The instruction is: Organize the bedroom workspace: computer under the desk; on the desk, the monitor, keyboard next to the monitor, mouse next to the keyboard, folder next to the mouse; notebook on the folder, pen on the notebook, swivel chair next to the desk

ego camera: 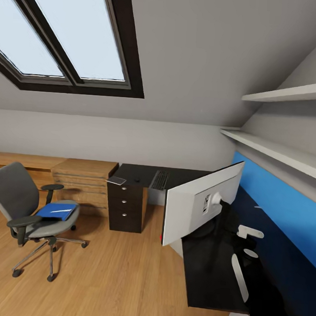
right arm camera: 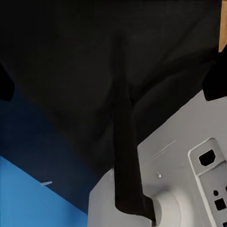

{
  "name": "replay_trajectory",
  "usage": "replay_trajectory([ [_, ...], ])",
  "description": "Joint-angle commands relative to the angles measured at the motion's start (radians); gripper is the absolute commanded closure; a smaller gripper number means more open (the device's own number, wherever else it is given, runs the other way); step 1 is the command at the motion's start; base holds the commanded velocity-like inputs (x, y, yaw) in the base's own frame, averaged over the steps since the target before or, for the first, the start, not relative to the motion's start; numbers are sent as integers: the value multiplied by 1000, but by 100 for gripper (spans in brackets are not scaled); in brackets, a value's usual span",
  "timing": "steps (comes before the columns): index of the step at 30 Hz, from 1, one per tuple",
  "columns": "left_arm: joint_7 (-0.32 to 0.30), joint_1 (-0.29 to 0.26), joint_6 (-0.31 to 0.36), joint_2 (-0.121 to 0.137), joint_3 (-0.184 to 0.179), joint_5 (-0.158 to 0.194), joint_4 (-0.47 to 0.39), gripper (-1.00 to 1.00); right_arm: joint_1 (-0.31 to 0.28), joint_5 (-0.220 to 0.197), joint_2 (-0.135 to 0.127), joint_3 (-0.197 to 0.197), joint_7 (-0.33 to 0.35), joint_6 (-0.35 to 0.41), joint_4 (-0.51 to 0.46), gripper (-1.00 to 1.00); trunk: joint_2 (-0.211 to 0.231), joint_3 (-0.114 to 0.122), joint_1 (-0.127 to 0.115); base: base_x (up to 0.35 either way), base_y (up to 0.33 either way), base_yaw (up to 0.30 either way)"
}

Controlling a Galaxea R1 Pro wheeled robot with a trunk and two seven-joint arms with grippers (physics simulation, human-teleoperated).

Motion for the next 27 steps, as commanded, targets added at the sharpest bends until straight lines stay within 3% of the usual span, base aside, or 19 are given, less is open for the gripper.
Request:
replay_trajectory([
  [1,8,1,-3,1,-9,5,-1,-100,0,-5,0,1,-5,-1,4,-100,0,0,0,-48,-198,33],
  [7,8,1,-5,2,-9,5,2,-100,0,-3,-1,2,-5,-83,29,-100,0,0,0,-72,-262,131],
  [19,8,1,-5,1,-9,5,2,-100,0,-1,0,8,-5,-143,81,-100,0,0,0,-118,-283,220],
  [27,8,1,-9,-2,-9,4,0,-100,0,-1,0,11,-5,-164,92,-100,0,0,0,-69,-76,25],
])
